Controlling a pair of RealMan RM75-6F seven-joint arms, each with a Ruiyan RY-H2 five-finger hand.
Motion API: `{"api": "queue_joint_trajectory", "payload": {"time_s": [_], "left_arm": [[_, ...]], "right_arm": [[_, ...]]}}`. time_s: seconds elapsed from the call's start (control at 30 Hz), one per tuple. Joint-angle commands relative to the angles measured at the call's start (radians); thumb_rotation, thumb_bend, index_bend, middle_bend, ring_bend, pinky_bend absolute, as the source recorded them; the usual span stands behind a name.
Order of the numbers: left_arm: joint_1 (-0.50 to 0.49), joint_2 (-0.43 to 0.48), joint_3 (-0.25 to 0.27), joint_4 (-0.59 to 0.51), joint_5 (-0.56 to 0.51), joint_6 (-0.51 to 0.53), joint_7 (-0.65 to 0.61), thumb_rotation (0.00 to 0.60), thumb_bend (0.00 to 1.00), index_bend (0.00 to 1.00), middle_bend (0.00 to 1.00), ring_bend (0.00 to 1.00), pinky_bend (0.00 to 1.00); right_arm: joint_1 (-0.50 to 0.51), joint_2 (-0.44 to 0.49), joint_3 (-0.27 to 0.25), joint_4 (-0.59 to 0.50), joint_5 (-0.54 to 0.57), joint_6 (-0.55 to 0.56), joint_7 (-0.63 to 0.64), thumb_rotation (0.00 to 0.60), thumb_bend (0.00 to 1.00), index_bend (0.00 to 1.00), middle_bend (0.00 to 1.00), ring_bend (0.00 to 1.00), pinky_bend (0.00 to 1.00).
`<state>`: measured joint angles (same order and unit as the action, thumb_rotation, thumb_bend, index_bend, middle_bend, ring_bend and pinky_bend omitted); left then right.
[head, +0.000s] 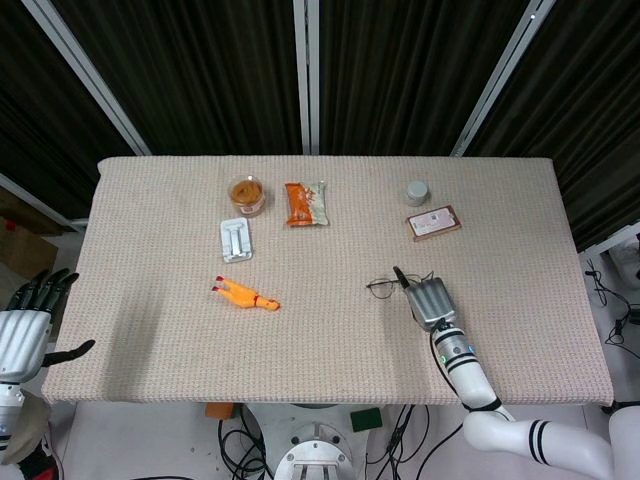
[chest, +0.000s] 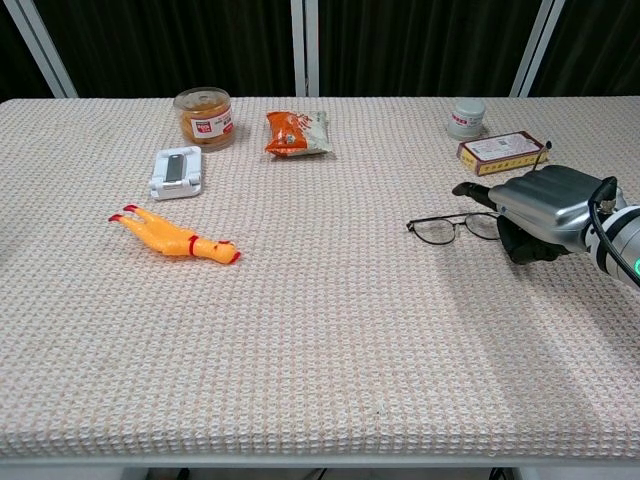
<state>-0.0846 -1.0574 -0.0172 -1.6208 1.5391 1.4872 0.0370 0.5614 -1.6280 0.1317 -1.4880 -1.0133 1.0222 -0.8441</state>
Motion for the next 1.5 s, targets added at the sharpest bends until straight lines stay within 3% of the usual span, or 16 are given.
{"api": "queue_joint_trajectory", "payload": {"time_s": [0.03, 0.23, 0.5, 0.6, 0.73, 0.8, 1.07, 1.23, 1.5], "left_arm": [[-0.001, -0.001, 0.000, 0.000, 0.000, -0.001, 0.001, 0.505, 0.02, 0.12, 0.08, 0.03, 0.16], [-0.003, 0.001, -0.001, -0.005, 0.001, -0.001, 0.007, 0.505, 0.02, 0.12, 0.08, 0.03, 0.16], [0.000, 0.004, -0.001, -0.013, 0.005, 0.009, 0.012, 0.504, 0.02, 0.12, 0.08, 0.03, 0.16], [0.003, 0.007, -0.001, -0.013, 0.006, 0.014, 0.010, 0.505, 0.02, 0.12, 0.08, 0.03, 0.16], [0.006, 0.008, 0.001, -0.008, 0.005, 0.015, 0.003, 0.502, 0.02, 0.12, 0.08, 0.03, 0.16], [0.005, 0.007, 0.001, -0.005, 0.003, 0.012, 0.000, 0.502, 0.02, 0.12, 0.08, 0.03, 0.16], [-0.004, 0.001, 0.002, -0.008, 0.009, 0.001, 0.011, 0.501, 0.02, 0.12, 0.08, 0.03, 0.16], [-0.003, 0.001, 0.001, -0.015, 0.001, -0.001, 0.021, 0.502, 0.02, 0.12, 0.08, 0.03, 0.16], [-0.002, 0.003, -0.002, -0.005, -0.011, -0.004, 0.008, 0.502, 0.02, 0.12, 0.08, 0.03, 0.16]], "right_arm": [[-0.003, 0.004, -0.013, 0.003, -0.001, 0.005, 0.016, 0.600, 1.00, 0.00, 0.95, 0.91, 0.93], [-0.013, 0.022, -0.046, -0.052, -0.131, 0.056, 0.105, 0.600, 1.00, 0.00, 0.95, 0.91, 0.93], [-0.034, 0.035, -0.115, -0.130, -0.553, 0.258, 0.360, 0.600, 1.00, 0.00, 0.95, 0.91, 0.93], [-0.068, 0.048, -0.118, -0.104, -0.629, 0.361, 0.426, 0.600, 1.00, 0.00, 0.95, 0.91, 0.93], [-0.130, 0.085, -0.079, -0.056, -0.604, 0.469, 0.473, 0.600, 1.00, 0.00, 0.95, 0.91, 0.93], [-0.166, 0.108, -0.051, -0.025, -0.515, 0.473, 0.491, 0.600, 1.00, 0.00, 0.95, 0.91, 0.93], [-0.196, 0.134, 0.000, 0.062, -0.239, 0.266, 0.616, 0.600, 1.00, 0.00, 0.95, 0.91, 0.93], [-0.155, 0.090, 0.007, 0.127, -0.217, 0.166, 0.637, 0.600, 1.00, 0.00, 0.95, 0.91, 0.93], [-0.121, 0.016, -0.011, 0.148, -0.238, 0.131, 0.568, 0.600, 1.00, 0.00, 0.95, 0.91, 0.93]]}}
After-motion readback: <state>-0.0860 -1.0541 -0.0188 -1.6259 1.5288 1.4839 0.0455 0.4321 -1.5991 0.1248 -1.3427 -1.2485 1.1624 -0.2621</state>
